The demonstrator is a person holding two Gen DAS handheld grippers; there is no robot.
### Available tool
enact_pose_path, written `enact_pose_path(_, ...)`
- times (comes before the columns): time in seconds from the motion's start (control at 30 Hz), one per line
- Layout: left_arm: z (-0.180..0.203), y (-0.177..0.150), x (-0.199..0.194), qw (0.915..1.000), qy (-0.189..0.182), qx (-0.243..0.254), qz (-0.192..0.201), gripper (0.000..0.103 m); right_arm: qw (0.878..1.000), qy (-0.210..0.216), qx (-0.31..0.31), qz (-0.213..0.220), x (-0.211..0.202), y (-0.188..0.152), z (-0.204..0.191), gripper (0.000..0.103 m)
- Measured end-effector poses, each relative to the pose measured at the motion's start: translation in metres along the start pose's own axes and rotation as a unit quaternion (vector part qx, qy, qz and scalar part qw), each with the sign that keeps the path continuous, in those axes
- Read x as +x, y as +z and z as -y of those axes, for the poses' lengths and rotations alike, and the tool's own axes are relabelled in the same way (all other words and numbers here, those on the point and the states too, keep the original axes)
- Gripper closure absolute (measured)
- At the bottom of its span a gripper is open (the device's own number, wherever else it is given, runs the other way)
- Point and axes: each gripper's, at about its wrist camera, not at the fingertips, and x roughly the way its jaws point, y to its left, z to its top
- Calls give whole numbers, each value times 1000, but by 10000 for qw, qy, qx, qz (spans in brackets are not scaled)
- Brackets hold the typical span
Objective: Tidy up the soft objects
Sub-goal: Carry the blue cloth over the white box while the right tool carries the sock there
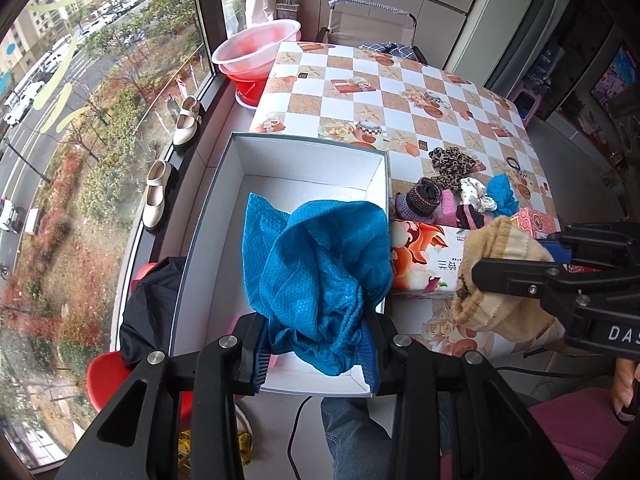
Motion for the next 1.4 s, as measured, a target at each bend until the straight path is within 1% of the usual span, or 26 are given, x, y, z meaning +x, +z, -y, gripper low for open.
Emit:
enact_pose_path(0.13, -2, 3, 1, 9999, 119, -18, -67, 63, 9999, 128, -4, 8, 4, 4, 1, 75)
enact_pose_path(0.27, -7, 6, 4, 9992, 286, -129, -255, 63, 9994, 311, -76, 92, 8, 10, 0, 75)
enact_pose_path(0.47, -11, 14, 8, 9961, 633, -262, -561, 63, 9965, 776, 20, 319, 10, 22, 7, 75)
enact_pose_path(0.63, -4, 20, 15, 9925, 818, -301, -856, 63, 9935, 1043, 70, 461, 12, 29, 18, 75)
enact_pose_path(0.73, 2, 24, 19, 9910, 853, -320, -980, 63, 9919, 1182, 69, 469, 12, 28, 23, 75)
enact_pose_path(1.07, 11, 35, 29, 9866, 990, -448, -1217, 63, 9895, 1370, 68, 462, 9, 26, 39, 75)
enact_pose_path(1.4, 12, 38, 30, 9861, 1012, -480, -1226, 63, 9885, 1461, 78, 394, 10, 26, 44, 75)
